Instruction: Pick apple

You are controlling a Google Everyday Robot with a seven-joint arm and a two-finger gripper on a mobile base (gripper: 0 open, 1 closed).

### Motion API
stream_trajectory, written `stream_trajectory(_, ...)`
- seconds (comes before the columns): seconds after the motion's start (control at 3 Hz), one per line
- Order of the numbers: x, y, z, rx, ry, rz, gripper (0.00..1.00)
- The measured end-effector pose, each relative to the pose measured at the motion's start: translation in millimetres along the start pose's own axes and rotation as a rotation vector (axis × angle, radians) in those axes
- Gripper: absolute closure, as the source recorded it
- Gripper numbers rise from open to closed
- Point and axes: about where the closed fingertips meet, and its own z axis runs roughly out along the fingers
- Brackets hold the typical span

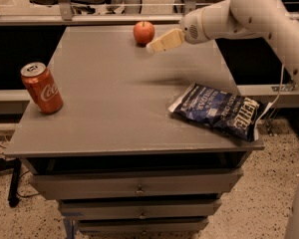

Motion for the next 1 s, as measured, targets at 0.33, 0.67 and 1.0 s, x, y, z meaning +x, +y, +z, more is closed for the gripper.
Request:
stream_trajectory(0.33, -26, -17, 40, 0.034, -0.118, 0.001, 0.00)
stream_trajectory(0.67, -50, -38, 73, 0.076, -0.193, -0.026, 0.00)
stream_trajectory(1.0, -59, -64, 103, 0.127, -0.212, -0.047, 0.00)
